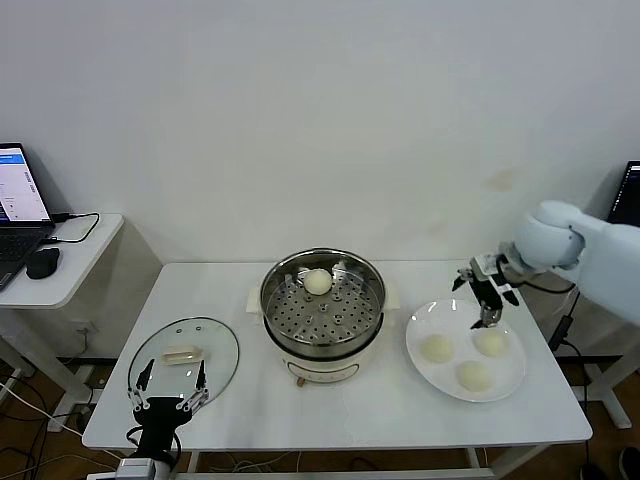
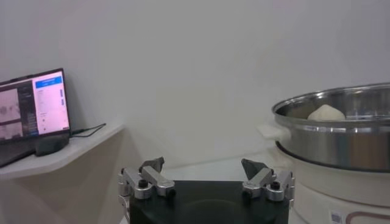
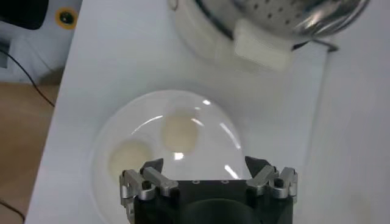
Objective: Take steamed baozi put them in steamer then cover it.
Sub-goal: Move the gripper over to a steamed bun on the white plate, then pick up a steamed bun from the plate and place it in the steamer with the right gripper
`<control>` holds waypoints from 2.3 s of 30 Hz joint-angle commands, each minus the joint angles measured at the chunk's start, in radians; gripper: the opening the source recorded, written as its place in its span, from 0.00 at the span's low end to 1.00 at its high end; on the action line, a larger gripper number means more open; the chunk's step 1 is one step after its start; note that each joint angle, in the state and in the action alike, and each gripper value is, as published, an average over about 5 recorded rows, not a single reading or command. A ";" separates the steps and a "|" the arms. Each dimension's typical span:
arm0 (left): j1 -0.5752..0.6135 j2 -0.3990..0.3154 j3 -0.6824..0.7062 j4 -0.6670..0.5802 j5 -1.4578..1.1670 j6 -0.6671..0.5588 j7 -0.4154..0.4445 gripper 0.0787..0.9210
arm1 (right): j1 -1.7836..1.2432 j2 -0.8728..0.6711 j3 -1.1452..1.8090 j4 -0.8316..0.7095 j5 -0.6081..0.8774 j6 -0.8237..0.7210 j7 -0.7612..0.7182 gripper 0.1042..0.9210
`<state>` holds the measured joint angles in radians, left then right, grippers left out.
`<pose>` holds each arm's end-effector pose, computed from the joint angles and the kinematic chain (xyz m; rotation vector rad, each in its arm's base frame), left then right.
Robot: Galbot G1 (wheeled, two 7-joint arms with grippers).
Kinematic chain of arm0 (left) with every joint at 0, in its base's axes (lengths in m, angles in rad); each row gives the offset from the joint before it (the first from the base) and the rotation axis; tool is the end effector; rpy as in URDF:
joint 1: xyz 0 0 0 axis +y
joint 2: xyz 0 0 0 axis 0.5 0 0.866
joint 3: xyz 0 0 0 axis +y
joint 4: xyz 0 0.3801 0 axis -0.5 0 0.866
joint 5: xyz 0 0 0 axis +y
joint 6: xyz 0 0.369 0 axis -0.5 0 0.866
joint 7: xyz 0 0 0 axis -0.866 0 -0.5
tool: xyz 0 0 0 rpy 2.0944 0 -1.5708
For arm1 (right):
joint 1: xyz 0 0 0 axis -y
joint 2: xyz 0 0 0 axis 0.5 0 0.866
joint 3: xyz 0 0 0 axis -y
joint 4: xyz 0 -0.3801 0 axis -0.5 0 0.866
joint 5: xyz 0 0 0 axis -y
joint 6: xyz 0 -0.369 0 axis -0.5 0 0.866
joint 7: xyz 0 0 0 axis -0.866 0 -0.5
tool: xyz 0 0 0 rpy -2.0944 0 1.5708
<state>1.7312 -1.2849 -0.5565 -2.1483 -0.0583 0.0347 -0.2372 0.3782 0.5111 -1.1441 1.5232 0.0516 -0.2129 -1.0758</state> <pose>0.1330 0.0601 -0.3259 0.1516 -3.0058 -0.3169 0.5039 -0.1674 -0.1098 1.3263 -1.3376 1.5205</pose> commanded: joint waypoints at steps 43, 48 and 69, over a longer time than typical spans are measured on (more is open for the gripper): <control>-0.010 -0.020 0.000 0.030 0.006 0.002 0.003 0.88 | -0.403 0.277 0.279 -0.345 -0.220 0.037 0.063 0.72; -0.009 -0.020 0.000 0.030 0.006 0.002 0.003 0.88 | -0.404 0.275 0.280 -0.340 -0.222 0.040 0.054 0.66; -0.009 -0.009 0.005 0.000 0.007 0.003 0.003 0.88 | -0.009 0.083 0.142 -0.135 0.006 -0.008 0.008 0.54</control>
<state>1.7216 -1.2925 -0.5513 -2.1476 -0.0510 0.0368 -0.2345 0.1449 0.6796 -0.9156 1.2940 -0.0712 -0.1980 -1.0591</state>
